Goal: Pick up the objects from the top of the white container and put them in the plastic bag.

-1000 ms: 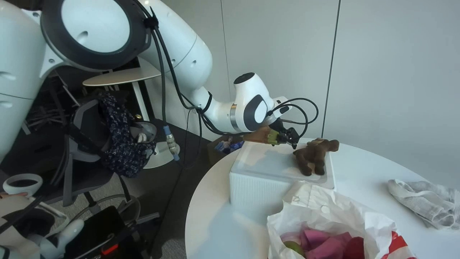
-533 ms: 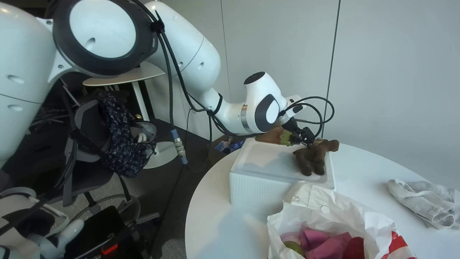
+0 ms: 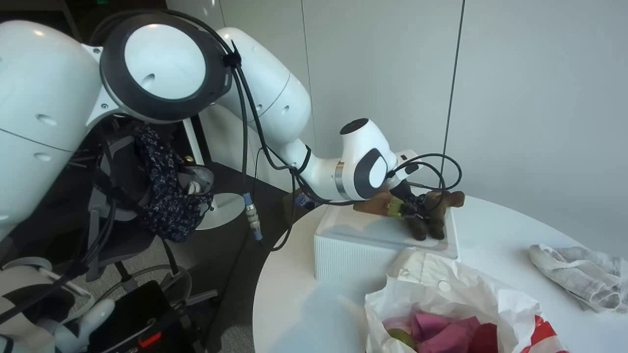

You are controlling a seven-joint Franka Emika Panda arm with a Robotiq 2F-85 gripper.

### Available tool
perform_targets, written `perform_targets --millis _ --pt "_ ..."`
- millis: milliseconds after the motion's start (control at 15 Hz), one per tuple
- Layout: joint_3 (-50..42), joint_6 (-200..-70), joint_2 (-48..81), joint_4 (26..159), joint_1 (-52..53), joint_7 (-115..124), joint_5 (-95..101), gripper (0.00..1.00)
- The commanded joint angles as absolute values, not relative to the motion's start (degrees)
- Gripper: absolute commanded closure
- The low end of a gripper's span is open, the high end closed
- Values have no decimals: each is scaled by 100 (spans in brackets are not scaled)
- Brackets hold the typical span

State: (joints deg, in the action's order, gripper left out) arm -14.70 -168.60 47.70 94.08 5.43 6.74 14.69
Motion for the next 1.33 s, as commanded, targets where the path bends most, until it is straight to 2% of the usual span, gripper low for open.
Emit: perform_targets --millis 0,467,533,867,1000,1267 --pt "-1509 -17018 4886 9231 563 663 1329 42" --pt "-1874 -17419 4488 9707 737 683 1379 95" --pt "-1958 -17457 4400 9781 777 720 1368 99" --pt "-2797 -18367 3521 10398 1333 1001 1539 97" --pt "-3395 -18698 3152 10687 1718 1104 1494 97" --pt "-4608 -17103 1978 11585 2650 1069 1762 94"
